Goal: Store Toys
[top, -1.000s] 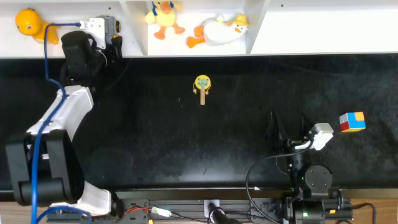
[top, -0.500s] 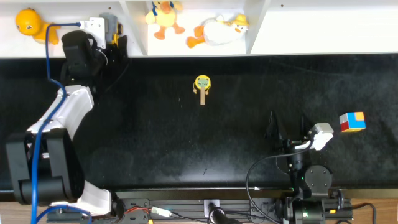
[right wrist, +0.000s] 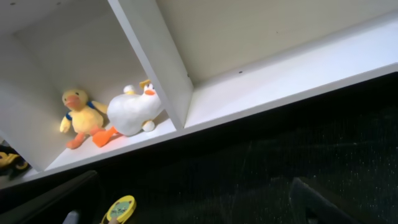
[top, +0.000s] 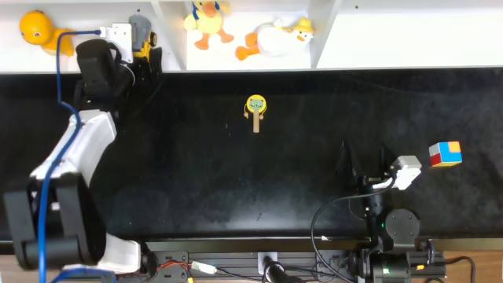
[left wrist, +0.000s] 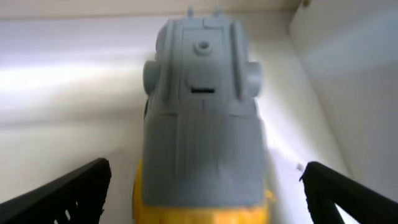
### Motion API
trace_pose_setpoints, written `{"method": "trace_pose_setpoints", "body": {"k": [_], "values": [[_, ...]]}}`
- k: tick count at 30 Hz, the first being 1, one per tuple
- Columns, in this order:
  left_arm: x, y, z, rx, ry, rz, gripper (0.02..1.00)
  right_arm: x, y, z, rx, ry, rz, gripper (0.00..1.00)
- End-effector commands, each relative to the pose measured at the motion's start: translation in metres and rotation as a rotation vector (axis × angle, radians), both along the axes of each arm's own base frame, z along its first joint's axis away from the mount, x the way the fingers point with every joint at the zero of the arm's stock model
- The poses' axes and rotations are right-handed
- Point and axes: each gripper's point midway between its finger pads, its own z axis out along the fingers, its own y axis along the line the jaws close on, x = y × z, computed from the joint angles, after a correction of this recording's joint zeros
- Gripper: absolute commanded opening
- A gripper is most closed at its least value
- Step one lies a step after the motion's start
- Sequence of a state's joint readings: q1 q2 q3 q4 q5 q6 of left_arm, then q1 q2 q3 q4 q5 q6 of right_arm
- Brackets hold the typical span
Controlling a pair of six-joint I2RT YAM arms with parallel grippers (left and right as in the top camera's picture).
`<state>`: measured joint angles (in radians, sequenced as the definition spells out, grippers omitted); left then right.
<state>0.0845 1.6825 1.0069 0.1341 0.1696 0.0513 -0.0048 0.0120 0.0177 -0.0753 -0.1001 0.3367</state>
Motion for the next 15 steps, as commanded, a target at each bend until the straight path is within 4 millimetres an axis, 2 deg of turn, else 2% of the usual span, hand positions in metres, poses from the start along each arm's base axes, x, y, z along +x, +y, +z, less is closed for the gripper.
{"method": "trace_pose_setpoints", "body": {"k": [1, 2, 3, 7, 13, 15], "values": [[-0.023, -0.008, 0.063, -0.034, -0.062, -0.001, 0.998, 0.0, 0.001, -0.004, 0.0, 0.001, 0.002, 0.993], [-0.029, -0.008, 0.068, -0.047, -0.055, 0.007, 0.998, 0.0, 0.001, -0.004, 0.0, 0.001, 0.002, 0.996], [-0.048, -0.009, 0.081, -0.059, -0.038, 0.013, 0.998, 0.0, 0.001, -0.004, 0.0, 0.001, 0.002, 0.996], [-0.091, -0.01, 0.102, -0.054, 0.002, 0.027, 0.998, 0.0, 0.001, -0.004, 0.0, 0.001, 0.002, 0.996], [-0.169, -0.002, 0.112, -0.012, 0.104, 0.101, 0.996, 0.0, 0.001, -0.004, 0.0, 0.001, 0.002, 0.993], [-0.188, -0.003, 0.115, -0.013, 0.118, 0.1, 0.998, 0.0, 0.001, -0.004, 0.0, 0.001, 0.002, 0.993]]}}
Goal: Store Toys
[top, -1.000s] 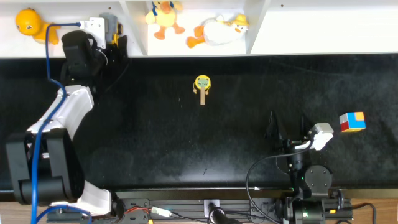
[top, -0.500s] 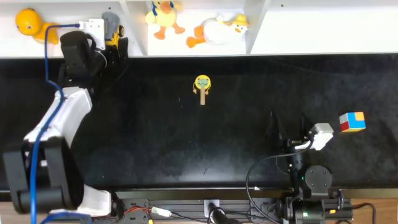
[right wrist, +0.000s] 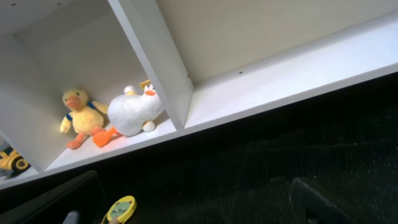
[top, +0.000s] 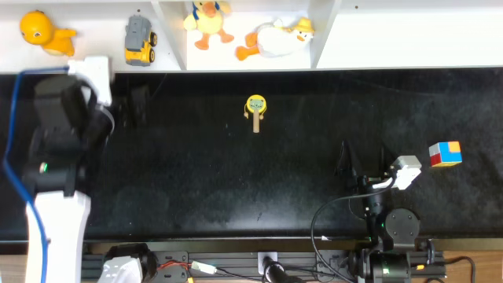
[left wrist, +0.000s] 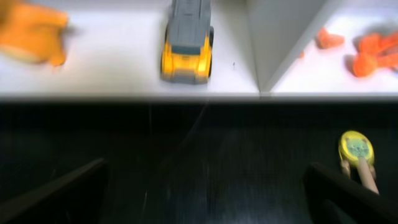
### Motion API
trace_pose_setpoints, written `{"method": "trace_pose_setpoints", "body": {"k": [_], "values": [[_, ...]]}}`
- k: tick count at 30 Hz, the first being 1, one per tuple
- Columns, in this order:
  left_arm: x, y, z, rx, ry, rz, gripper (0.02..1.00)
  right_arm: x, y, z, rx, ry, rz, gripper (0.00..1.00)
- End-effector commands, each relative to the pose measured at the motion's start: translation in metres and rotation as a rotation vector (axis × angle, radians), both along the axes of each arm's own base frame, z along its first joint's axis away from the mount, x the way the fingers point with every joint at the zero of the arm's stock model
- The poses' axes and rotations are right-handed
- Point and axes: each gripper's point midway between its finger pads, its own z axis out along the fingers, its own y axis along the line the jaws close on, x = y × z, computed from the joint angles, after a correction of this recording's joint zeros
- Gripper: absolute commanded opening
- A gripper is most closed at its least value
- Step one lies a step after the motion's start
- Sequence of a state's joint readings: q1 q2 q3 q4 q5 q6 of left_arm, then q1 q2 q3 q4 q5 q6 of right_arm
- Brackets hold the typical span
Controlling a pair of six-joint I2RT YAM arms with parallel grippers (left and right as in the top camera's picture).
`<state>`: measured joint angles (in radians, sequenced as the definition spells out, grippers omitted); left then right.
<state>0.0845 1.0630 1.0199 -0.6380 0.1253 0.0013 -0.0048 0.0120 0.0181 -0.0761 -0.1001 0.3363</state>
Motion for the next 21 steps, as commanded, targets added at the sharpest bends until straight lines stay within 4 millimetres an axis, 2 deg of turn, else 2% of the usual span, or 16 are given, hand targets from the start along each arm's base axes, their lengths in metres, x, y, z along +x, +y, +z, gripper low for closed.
{"method": "trace_pose_setpoints", "body": {"k": [1, 4, 9, 21], "values": [[-0.04, 0.002, 0.02, 0.016, -0.018, 0.034, 0.998, 0.0, 0.001, -0.004, 0.0, 0.0, 0.002, 0.993], [-0.059, 0.0, 0.019, 0.015, 0.003, 0.033, 0.996, 0.0, 0.001, -0.004, 0.0, 0.0, 0.002, 0.996], [-0.073, -0.001, 0.009, 0.012, 0.063, 0.033, 0.998, 0.0, 0.001, -0.004, 0.0, 0.0, 0.002, 0.993], [-0.072, -0.002, -0.016, 0.003, 0.164, 0.029, 0.998, 0.0, 0.001, -0.004, 0.0, 0.0, 0.002, 0.993]]}}
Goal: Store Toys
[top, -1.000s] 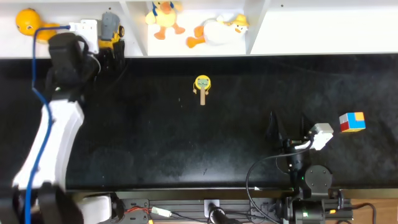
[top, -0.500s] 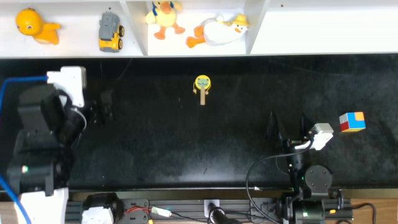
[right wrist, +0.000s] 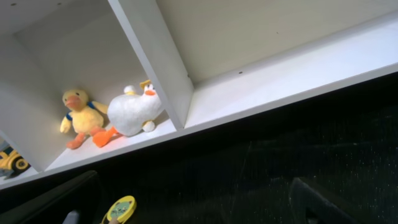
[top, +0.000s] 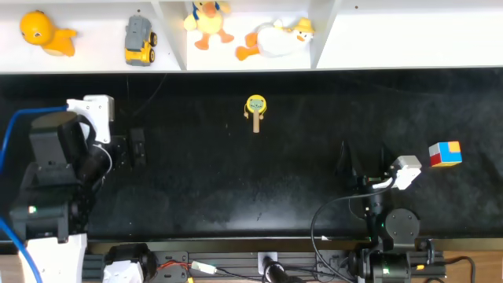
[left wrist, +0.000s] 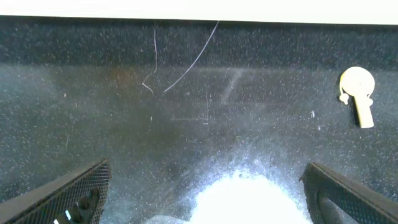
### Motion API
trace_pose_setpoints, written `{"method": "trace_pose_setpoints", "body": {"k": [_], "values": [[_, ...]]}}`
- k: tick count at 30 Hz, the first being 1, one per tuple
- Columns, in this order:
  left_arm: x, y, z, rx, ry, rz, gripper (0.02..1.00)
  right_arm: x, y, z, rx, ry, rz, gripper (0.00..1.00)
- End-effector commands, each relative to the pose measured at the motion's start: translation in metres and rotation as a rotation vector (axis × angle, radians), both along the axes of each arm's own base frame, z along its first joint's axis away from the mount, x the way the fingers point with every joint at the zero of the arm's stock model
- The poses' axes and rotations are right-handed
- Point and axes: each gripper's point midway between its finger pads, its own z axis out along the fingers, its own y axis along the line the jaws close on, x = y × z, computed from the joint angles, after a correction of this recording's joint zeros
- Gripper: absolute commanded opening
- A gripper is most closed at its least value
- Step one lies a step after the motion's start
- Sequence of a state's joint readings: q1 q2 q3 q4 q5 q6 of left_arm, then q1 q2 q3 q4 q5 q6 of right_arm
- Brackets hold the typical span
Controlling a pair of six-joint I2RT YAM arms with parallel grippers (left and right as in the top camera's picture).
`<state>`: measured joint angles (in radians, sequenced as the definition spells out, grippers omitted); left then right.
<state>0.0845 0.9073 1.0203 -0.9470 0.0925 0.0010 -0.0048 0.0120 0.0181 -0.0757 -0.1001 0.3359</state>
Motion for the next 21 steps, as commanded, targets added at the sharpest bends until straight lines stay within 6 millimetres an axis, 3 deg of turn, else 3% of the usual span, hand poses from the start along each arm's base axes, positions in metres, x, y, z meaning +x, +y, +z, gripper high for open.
{"method": "trace_pose_setpoints", "body": {"k": [1, 8, 14, 21], "values": [[-0.004, -0.002, -0.004, -0.007, 0.004, 0.005, 0.998, 0.0, 0.001, -0.004, 0.001, 0.001, 0.002, 0.996], [-0.019, -0.006, -0.002, -0.001, -0.242, -0.01, 0.998, 0.0, 0.001, -0.004, 0.001, 0.001, 0.002, 0.996], [-0.02, -0.005, -0.034, -0.06, -0.564, 0.046, 0.998, 0.0, 0.001, -0.004, 0.001, 0.001, 0.002, 0.996], [-0.011, -0.004, -0.066, -0.116, -0.769, 0.066, 0.998, 0.0, 0.001, -0.004, 0.001, 0.001, 0.002, 0.996]]}}
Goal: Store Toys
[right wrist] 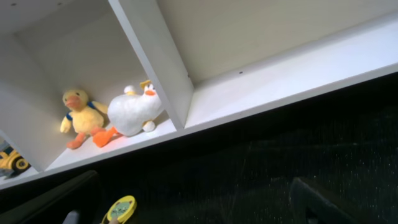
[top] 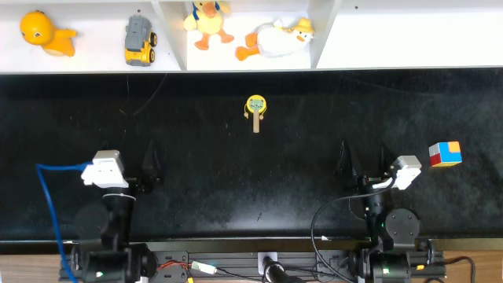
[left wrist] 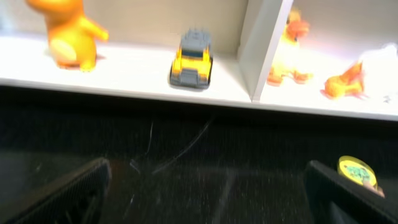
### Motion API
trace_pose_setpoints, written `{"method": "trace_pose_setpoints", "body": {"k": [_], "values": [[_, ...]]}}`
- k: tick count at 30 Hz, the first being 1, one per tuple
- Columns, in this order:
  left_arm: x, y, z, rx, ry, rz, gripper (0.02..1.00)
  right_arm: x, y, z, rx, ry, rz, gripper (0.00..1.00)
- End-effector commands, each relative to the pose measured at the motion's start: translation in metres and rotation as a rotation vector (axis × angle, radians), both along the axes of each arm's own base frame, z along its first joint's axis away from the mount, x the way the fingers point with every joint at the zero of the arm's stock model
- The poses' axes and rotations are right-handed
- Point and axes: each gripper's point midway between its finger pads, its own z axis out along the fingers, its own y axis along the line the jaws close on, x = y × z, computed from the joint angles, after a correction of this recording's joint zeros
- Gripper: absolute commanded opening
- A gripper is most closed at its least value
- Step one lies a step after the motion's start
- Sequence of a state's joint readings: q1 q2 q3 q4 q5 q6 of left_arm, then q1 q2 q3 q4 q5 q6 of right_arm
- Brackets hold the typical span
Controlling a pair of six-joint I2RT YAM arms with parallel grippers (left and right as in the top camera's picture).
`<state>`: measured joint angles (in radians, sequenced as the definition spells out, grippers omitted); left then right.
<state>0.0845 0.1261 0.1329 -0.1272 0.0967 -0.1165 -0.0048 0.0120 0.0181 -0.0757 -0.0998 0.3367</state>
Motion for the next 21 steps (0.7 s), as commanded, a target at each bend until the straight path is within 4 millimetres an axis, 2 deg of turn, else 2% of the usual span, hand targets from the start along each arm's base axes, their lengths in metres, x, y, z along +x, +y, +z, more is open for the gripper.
{"method": "trace_pose_setpoints", "body": {"k": [1, 21], "values": [[0.0004, -0.0022, -0.0203, -0.093, -0.047, 0.0, 0.998, 0.0003, 0.001, -0.0036, 0.0, 0.001, 0.003, 0.998], [-0.0008, 0.0004, -0.0209, -0.089, -0.048, 0.015, 0.998, 0.0003, 0.001, -0.0036, 0.0, 0.001, 0.003, 0.996]]}}
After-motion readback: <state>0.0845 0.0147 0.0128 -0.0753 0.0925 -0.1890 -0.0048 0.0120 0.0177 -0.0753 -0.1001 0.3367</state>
